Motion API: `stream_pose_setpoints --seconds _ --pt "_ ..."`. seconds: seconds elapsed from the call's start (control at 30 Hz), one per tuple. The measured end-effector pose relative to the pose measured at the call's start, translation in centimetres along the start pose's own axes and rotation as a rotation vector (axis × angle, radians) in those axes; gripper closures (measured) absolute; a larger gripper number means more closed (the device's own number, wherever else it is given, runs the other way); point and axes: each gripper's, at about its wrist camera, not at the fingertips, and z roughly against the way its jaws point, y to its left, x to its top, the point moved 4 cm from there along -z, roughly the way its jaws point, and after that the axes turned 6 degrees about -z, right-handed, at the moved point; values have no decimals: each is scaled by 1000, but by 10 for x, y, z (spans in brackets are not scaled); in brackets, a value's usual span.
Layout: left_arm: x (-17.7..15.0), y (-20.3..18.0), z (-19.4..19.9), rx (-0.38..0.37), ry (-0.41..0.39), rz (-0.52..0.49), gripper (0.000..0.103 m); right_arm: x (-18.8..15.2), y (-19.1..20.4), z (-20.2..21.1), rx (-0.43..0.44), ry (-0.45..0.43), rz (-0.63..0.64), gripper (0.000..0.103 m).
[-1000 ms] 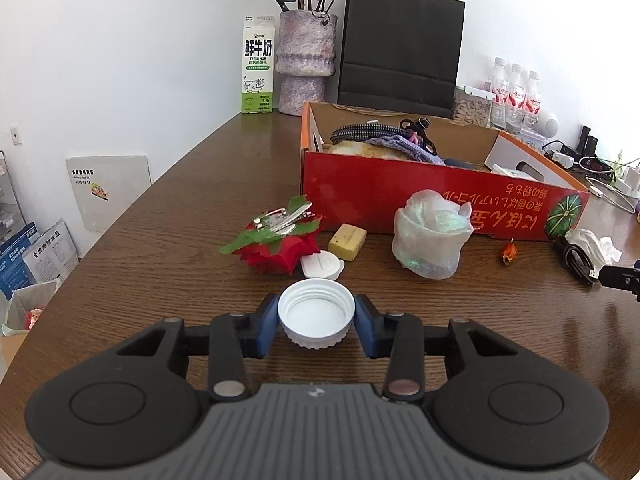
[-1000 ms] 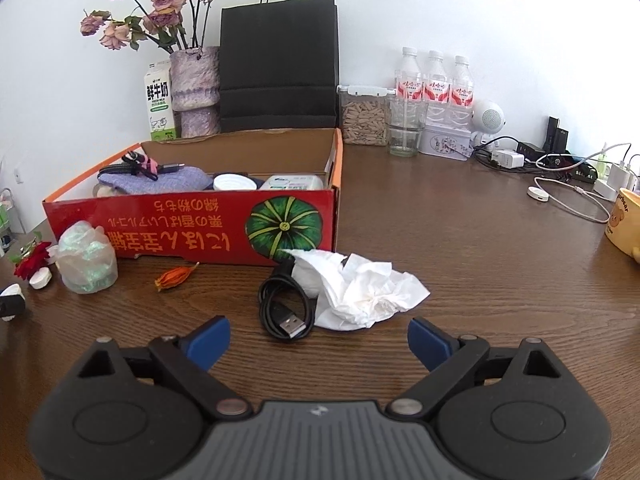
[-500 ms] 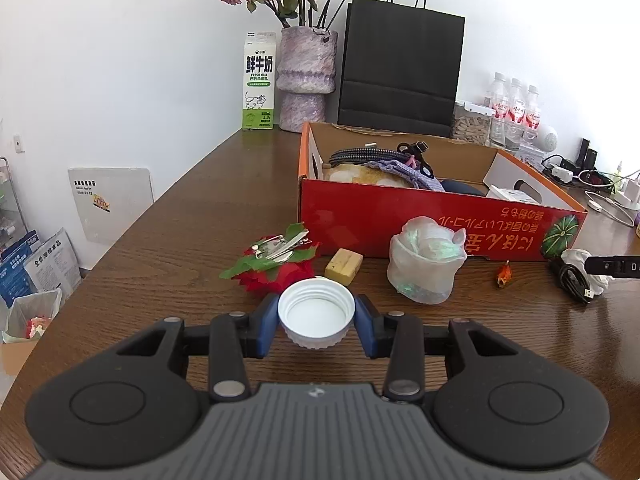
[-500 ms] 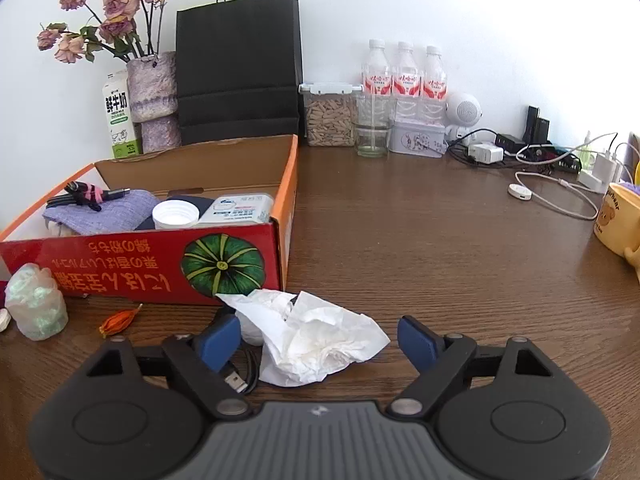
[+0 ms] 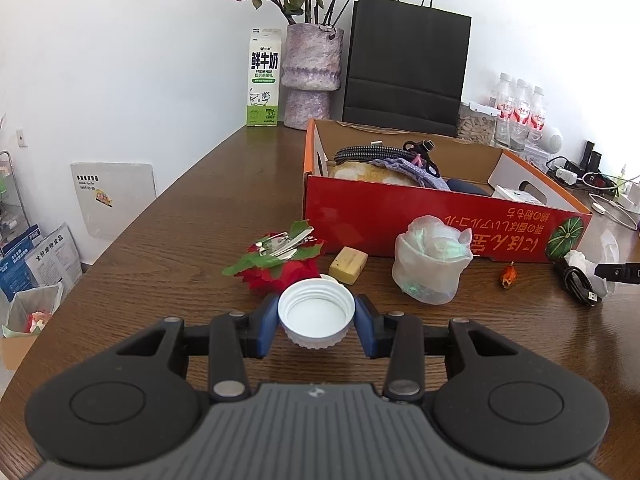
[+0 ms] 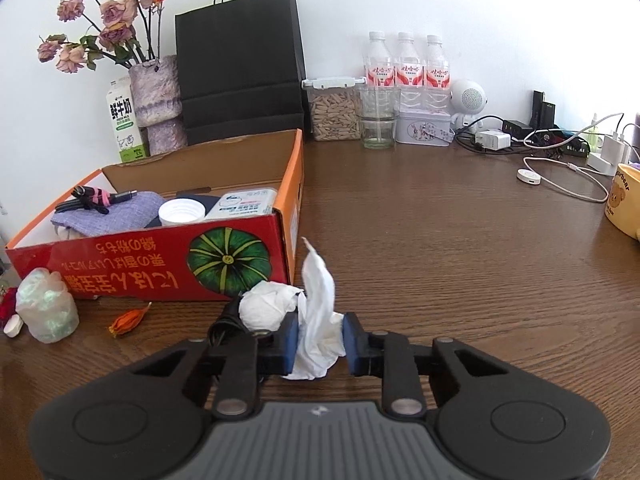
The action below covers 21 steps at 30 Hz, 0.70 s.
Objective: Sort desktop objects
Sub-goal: 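Grasp the crumpled white tissue with the right tool while the left tool holds the cap, then carry the bottle cap and tissue into the box and open both tools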
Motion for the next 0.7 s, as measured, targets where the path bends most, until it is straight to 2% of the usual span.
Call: stream_pose_setpoints --seconds 0.1,0.4,0.7 --pt "1 1 1 2 -3 7 62 -1 2 6 13 -14 5 93" --pt "13 1 12 5 -50 15 62 7 16 32 36 -107 40 95" --pt "57 -22 27 -37 -185 11 62 47 55 59 135 -256 66 95"
